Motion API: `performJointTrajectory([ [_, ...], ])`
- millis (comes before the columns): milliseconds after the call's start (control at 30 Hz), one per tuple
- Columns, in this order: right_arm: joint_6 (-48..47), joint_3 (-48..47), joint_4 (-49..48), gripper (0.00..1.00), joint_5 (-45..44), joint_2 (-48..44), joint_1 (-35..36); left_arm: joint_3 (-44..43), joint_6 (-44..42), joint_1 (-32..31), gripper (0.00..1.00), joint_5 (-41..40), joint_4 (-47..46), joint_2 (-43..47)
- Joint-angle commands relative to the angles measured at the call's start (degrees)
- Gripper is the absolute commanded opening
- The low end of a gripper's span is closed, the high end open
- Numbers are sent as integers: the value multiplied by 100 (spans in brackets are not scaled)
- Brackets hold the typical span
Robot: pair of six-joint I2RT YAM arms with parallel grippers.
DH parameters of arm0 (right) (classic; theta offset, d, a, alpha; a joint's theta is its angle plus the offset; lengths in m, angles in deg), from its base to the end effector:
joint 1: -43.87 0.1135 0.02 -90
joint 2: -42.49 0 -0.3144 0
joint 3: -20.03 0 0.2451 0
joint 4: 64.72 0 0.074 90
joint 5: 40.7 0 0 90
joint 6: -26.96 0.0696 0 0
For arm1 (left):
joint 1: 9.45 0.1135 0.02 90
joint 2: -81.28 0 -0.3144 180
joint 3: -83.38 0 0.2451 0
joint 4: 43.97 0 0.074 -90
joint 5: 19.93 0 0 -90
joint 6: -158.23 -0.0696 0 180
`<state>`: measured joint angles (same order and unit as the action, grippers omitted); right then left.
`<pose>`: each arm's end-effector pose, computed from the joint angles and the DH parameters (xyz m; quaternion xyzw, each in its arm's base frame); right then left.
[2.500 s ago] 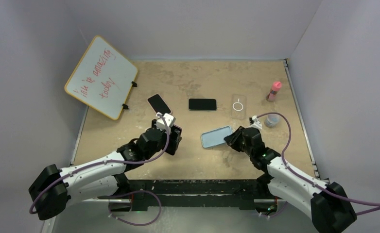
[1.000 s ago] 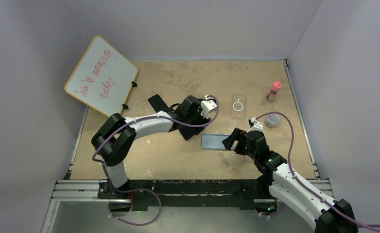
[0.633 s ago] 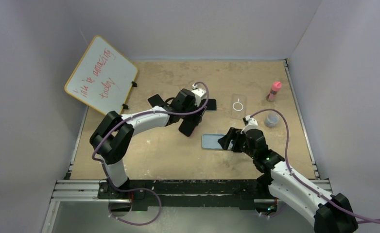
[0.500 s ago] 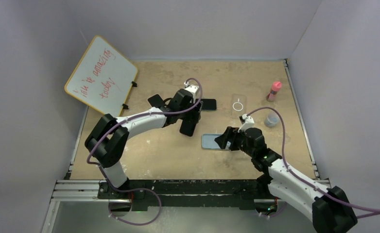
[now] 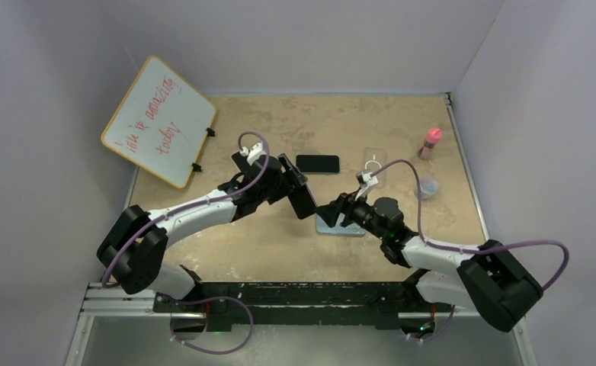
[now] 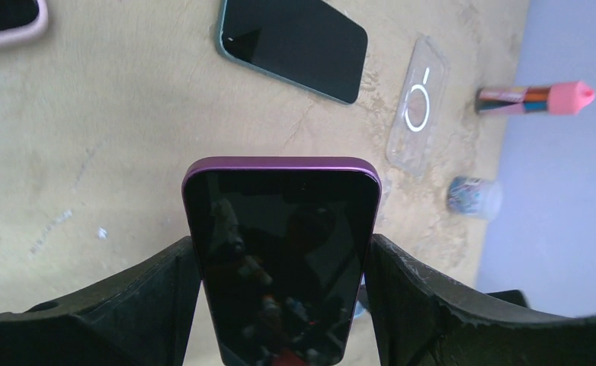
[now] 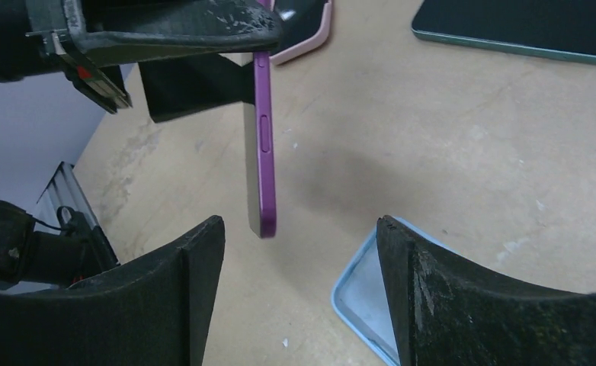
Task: Take the phone out of the phone case
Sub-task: Place the phone at the center of the board.
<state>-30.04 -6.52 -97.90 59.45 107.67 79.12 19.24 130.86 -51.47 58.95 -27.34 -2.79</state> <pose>0.1737 0.1378 0.2323 -0.0740 0.7357 0.4301 0.5180 0.2558 -0.2124 0.2579 -0.2019 0.8669 -0.3013 0.3420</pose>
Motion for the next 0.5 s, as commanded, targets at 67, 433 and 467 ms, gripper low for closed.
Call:
performJointTrajectory([
  [67,-123,-152,-1758,71,-122,613,366,438,1962,2,0,309,-1084,317],
  [433,-1,-265,-2565,16,252,1507,503,1100,2687,3,0,602,-2015,408],
  [467,43,-257,-2601,9,346,1568,499,1145,2654,9,0,563,-2020,472],
])
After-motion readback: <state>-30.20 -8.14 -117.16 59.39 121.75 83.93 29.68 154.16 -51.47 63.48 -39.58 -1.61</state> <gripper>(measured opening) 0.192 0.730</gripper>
